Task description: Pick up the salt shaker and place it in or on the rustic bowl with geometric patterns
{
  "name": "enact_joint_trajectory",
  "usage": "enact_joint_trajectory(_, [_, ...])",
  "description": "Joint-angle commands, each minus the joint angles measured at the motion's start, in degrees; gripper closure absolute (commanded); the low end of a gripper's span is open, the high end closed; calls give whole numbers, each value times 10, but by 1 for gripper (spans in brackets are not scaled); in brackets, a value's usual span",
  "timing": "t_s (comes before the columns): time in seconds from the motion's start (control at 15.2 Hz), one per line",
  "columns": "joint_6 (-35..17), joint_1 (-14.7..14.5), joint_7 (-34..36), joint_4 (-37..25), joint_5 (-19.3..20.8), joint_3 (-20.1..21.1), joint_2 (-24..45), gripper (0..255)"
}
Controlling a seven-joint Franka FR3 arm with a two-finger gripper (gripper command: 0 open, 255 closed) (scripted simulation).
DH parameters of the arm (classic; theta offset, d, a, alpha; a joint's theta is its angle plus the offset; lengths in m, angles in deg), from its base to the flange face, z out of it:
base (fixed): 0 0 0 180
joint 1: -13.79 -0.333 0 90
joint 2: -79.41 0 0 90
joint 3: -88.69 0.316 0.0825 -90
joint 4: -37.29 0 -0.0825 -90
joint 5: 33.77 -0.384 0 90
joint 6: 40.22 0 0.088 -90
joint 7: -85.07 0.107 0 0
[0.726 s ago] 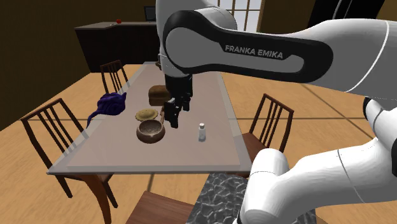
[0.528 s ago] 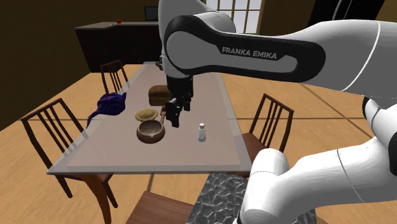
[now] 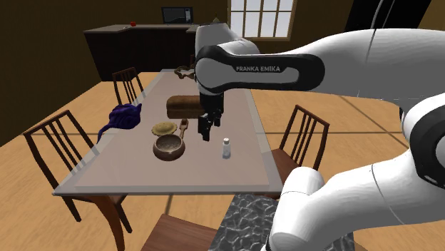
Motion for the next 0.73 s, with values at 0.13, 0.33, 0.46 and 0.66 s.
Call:
enact_joint_trajectory(0.13, [-48, 14, -38, 8, 15, -52, 41, 0])
enact_joint_trajectory(0.33, [-86, 21, -68, 7, 20, -91, 81, 0])
enact_joint_trajectory(0.46, [-111, 23, -88, 4, 20, -117, 111, 0])
enact_joint_trajectory(0.66, [-148, 24, -122, -7, 13, -158, 161, 0])
